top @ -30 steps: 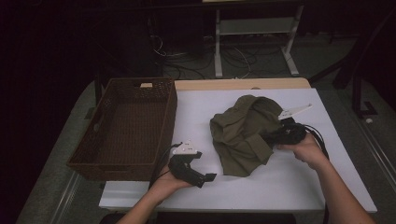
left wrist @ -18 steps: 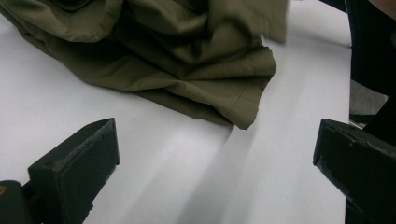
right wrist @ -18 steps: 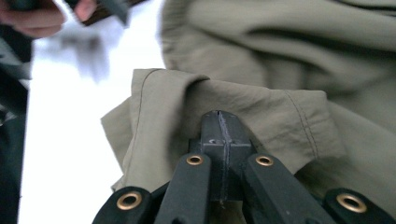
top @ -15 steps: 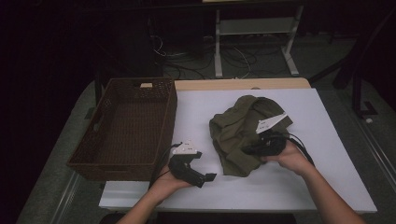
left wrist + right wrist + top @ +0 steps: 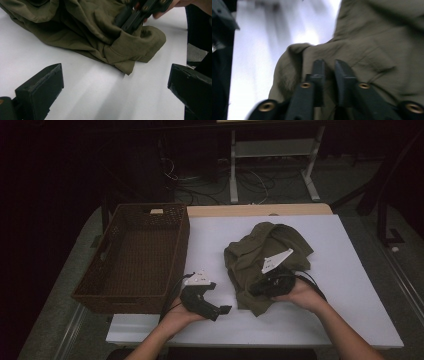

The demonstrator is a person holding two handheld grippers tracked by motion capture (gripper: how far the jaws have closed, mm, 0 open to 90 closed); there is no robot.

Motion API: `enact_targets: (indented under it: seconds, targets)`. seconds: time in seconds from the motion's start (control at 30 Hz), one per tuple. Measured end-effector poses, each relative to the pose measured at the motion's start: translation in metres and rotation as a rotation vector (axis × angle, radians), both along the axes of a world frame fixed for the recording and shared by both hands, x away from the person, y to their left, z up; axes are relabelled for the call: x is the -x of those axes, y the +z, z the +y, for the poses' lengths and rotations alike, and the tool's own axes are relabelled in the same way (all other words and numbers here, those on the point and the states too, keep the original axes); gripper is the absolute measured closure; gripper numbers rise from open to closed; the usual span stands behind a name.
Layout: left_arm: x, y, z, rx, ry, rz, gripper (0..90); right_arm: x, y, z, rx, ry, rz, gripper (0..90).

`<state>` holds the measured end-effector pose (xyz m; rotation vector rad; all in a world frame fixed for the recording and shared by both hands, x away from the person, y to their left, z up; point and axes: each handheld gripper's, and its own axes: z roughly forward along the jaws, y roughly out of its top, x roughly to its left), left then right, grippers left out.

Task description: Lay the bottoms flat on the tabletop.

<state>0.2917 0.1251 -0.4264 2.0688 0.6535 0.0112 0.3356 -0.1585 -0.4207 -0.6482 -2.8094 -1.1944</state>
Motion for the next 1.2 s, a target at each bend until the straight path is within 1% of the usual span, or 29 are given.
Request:
enact_targets:
  seconds: [0.13, 0.17, 0.2, 0.3, 0.4, 0.47, 0.63, 0.77, 0.87, 0.9, 0.97, 1.03, 1.07, 1.1, 1.13, 1.2]
  targets:
    - [-0.001, 0.0, 0.0, 0.0, 0.001, -0.001, 0.0, 0.001, 0.012, -0.016, -0.053, -0.063, -0.037, 62.9]
    - [-0.001, 0.0, 0.0, 0.0, 0.001, -0.001, 0.0, 0.001, 0.015, -0.023, -0.064, -0.085, -0.037, 61.2]
    - [-0.001, 0.0, 0.0, 0.0, 0.001, -0.001, 0.0, 0.001, 0.016, -0.027, -0.072, -0.096, -0.041, 60.0]
    - [0.0, 0.0, 0.0, 0.002, 0.003, 0.0, 0.0, 0.002, 0.02, -0.045, -0.096, -0.157, -0.044, 57.4]
    - [0.0, 0.0, 0.001, 0.003, 0.005, 0.001, 0.0, 0.004, 0.02, -0.061, -0.097, -0.208, -0.042, 55.4]
    - [-0.001, 0.0, 0.001, 0.001, 0.004, 0.0, 0.0, 0.007, 0.02, -0.072, -0.088, -0.239, -0.036, 54.6]
    - [-0.001, 0.0, 0.0, 0.004, 0.005, -0.002, 0.0, 0.014, 0.011, -0.097, -0.062, -0.312, -0.023, 53.0]
    - [-0.001, 0.0, 0.001, 0.004, 0.01, -0.003, 0.0, 0.017, 0.001, -0.11, -0.035, -0.355, -0.001, 50.4]
    - [-0.002, 0.0, 0.001, 0.002, 0.011, -0.004, 0.0, 0.015, -0.008, -0.118, 0.007, -0.393, 0.009, 47.5]
    - [-0.002, 0.0, 0.001, 0.002, 0.011, -0.004, 0.0, 0.012, -0.012, -0.121, 0.018, -0.421, 0.019, 45.8]
    - [-0.001, 0.0, 0.0, -0.001, 0.01, -0.004, 0.0, 0.007, -0.016, -0.125, 0.015, -0.457, 0.043, 44.8]
    - [-0.001, 0.0, 0.0, -0.002, 0.01, -0.005, 0.0, 0.003, -0.017, -0.126, 0.004, -0.481, 0.038, 42.9]
    - [-0.001, -0.001, 0.0, -0.003, 0.01, -0.006, 0.0, 0.002, -0.017, -0.127, -0.008, -0.484, 0.045, 44.1]
    - [-0.002, -0.001, 0.0, -0.005, 0.011, -0.005, 0.0, -0.001, -0.018, -0.127, -0.026, -0.484, 0.066, 43.1]
    - [-0.002, -0.001, 0.0, -0.006, 0.012, -0.006, 0.0, -0.002, -0.018, -0.127, -0.039, -0.489, 0.069, 43.0]
    - [-0.001, -0.001, -0.001, -0.007, 0.011, -0.006, 0.0, -0.004, -0.02, -0.124, -0.035, -0.491, 0.061, 43.1]
